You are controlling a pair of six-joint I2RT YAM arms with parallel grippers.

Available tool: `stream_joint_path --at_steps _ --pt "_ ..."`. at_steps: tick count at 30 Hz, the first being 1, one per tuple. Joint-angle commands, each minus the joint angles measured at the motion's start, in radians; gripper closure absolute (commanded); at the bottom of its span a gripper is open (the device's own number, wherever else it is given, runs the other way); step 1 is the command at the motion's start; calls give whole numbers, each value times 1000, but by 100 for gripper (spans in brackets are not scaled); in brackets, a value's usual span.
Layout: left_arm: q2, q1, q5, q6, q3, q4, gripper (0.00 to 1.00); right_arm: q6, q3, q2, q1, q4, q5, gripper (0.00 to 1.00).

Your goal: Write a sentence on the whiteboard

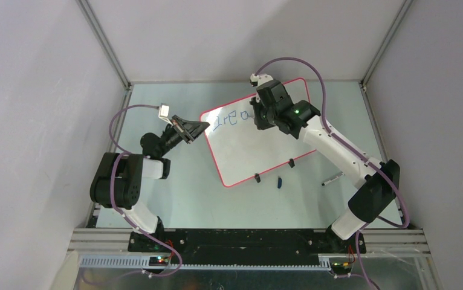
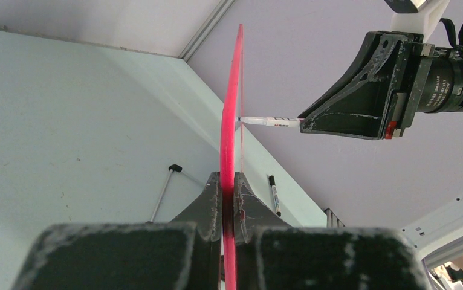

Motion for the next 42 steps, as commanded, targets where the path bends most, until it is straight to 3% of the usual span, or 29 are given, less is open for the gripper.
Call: stream_joint_path --at_steps 1,26,42 --pt "-3 -22 56 41 33 53 100 3 -5 -38 -11 1 17 100" --pt "-1 -22 55 40 33 53 100 -22 -64 -179 -43 117 -11 100" --pt "2 -22 54 38 36 53 100 -29 -74 -162 -53 134 -44 100"
